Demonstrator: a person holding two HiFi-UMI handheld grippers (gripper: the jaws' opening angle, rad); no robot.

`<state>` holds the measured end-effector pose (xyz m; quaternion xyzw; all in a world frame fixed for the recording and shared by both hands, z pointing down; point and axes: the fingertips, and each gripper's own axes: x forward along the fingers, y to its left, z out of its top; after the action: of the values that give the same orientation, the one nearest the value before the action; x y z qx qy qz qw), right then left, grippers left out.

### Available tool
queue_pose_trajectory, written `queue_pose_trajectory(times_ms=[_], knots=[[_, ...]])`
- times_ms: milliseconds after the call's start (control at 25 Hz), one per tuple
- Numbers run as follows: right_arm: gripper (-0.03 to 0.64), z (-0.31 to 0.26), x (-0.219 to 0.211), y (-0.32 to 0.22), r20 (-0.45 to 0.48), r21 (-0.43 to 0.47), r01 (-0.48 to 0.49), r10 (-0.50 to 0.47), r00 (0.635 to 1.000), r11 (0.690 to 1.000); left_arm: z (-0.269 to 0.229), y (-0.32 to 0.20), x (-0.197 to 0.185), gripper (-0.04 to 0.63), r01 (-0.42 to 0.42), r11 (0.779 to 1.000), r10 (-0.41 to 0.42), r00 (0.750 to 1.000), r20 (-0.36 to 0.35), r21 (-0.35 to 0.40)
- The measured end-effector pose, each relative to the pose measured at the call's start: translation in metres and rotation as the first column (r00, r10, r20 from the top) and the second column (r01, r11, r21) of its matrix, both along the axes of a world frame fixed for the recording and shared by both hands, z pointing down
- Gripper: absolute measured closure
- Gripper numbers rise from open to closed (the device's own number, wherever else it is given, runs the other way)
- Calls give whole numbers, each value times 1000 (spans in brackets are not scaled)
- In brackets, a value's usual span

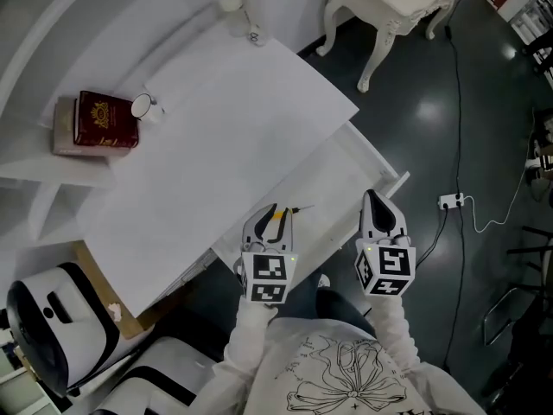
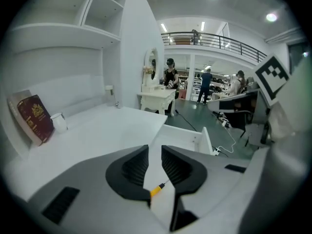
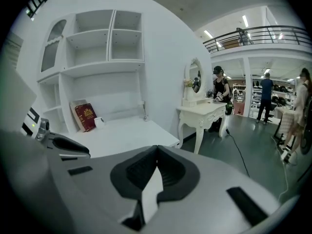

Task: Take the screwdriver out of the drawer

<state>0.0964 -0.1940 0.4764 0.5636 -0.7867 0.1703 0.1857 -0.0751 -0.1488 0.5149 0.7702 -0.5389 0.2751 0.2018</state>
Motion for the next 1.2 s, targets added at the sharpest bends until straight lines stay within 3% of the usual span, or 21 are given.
queue_pose_trajectory(times_ms=[240, 520, 840, 1080, 1200], knots=[[614, 21, 0, -1, -23, -47, -12, 10, 1000, 999, 34, 2, 4, 513, -96, 993, 99, 994, 42, -75], [614, 41, -2, 3, -47, -91, -28, 23, 999, 995, 74, 6, 4, 485, -216, 963, 231, 970, 79, -158], [614, 64, -6, 7, -70, -138, -29, 19, 997, 990, 122, 20, 14, 472, -336, 901, 362, 931, 50, -274], [614, 81, -10, 9, -86, -169, -29, 14, 996, 985, 160, 26, 9, 468, -372, 855, 426, 901, 82, -361], [614, 88, -10, 11, -92, -184, -37, 20, 996, 982, 174, 24, 7, 468, -372, 843, 437, 895, 91, -388]])
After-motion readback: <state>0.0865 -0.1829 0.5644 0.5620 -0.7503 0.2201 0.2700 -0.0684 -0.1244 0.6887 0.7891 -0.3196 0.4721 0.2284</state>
